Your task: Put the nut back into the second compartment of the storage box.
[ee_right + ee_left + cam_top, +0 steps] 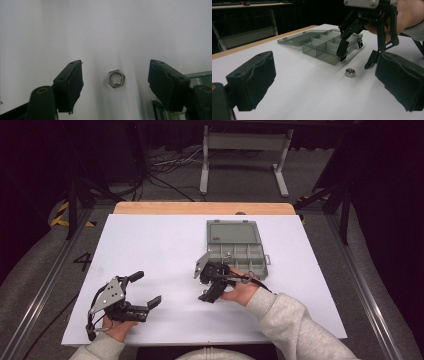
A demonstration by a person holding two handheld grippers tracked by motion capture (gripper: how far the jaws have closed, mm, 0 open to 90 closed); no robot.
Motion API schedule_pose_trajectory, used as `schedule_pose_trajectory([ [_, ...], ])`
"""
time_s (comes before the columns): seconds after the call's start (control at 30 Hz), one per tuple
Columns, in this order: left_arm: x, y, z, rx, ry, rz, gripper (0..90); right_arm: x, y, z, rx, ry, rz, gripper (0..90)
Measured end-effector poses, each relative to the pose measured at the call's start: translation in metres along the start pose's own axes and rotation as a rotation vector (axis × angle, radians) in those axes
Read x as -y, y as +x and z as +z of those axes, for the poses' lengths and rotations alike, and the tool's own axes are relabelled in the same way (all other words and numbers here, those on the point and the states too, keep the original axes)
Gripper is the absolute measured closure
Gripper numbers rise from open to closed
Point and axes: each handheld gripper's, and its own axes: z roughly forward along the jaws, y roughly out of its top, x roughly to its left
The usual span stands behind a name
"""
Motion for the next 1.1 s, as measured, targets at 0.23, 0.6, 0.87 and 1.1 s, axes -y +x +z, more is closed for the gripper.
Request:
schedule_pose_trajectory([
  [0.23,0.000,0.000,0.000,0.001,-0.001,-0.002,3.9,0.004,-0.003,0.017,-0.034,0.050,0.005,49.3],
  [0.6,0.000,0.000,0.000,0.004,0.000,-0.004,4.1,0.004,-0.005,0.027,-0.024,0.090,0.011,68.4],
  [0.87,0.000,0.000,0.000,0.005,0.002,-0.005,4.2,0.002,-0.003,0.017,-0.017,0.066,0.003,69.7],
  [1.1,0.000,0.000,0.001,0.006,0.006,-0.001,4.2,-0.002,-0.009,-0.012,0.017,-0.004,0.000,69.7],
])
